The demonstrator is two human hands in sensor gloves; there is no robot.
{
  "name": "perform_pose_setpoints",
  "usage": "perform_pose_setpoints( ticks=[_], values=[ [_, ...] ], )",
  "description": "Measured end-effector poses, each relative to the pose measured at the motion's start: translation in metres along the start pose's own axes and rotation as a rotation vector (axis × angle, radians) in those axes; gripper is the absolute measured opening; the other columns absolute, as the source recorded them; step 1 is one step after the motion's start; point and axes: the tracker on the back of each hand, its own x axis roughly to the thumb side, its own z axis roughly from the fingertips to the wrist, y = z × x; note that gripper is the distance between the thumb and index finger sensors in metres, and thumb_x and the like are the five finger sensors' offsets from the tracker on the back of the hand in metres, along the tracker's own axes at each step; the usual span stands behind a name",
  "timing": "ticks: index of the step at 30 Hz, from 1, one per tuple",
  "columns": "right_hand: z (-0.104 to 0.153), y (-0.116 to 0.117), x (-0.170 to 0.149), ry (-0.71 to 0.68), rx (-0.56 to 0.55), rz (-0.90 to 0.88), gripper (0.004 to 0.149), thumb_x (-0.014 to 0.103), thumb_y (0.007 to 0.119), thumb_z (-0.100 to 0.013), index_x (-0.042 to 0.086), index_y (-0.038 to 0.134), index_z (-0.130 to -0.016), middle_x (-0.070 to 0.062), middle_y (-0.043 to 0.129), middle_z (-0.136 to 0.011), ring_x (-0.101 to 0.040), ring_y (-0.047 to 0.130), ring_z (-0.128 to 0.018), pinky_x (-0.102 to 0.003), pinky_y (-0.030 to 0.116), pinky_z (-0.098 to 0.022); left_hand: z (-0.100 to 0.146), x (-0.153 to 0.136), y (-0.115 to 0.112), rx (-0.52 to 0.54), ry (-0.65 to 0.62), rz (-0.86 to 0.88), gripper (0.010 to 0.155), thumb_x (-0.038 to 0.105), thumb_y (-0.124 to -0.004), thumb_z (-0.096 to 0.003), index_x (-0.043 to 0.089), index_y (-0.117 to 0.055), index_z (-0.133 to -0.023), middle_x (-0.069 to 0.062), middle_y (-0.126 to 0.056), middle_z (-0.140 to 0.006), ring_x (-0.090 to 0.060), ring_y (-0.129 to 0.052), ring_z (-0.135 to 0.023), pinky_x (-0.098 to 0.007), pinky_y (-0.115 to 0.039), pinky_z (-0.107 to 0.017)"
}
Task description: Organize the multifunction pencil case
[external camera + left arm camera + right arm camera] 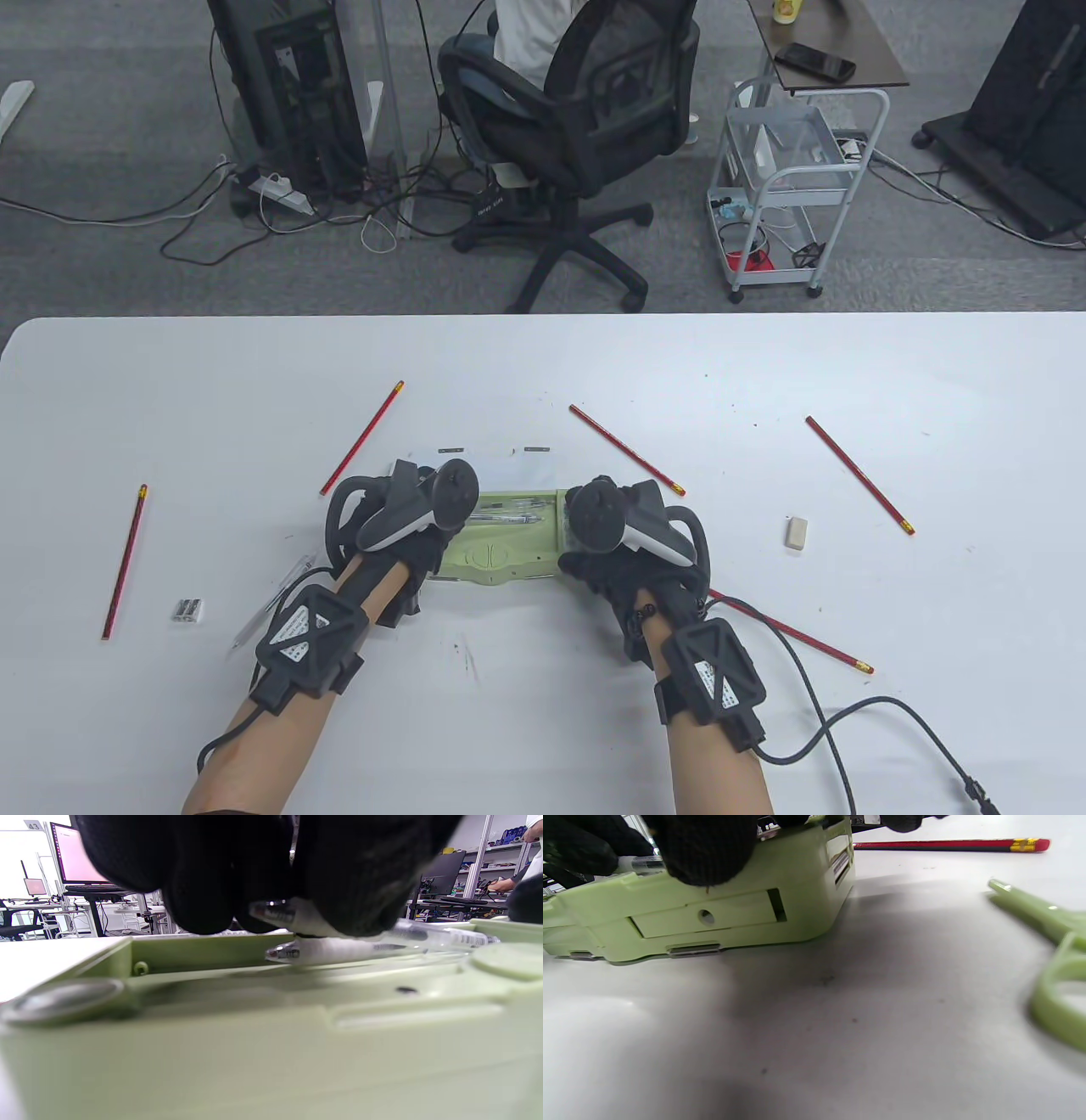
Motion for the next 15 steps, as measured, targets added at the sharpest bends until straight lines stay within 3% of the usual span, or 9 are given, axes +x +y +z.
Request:
perform_pose_setpoints(
  ticks=[15],
  values=[
    [0.0004,-0.0002,-0.0006,0.001,-0.001,0.000,0.082,0.043,0.072,-0.049,0.009,0.032,-0.113,-0.030,0.022,-0.112,-0.060,0.038,-0.101,-0.067,0.043,-0.072,0.0006,-0.0066,0.0048,-0.004,0.006,0.026,0.045,0.039,-0.090,-0.0413,0.027,-0.089,-0.085,-0.005,-0.092,-0.090,-0.033,-0.095,-0.077,-0.060,-0.075,-0.061]
  ],
)
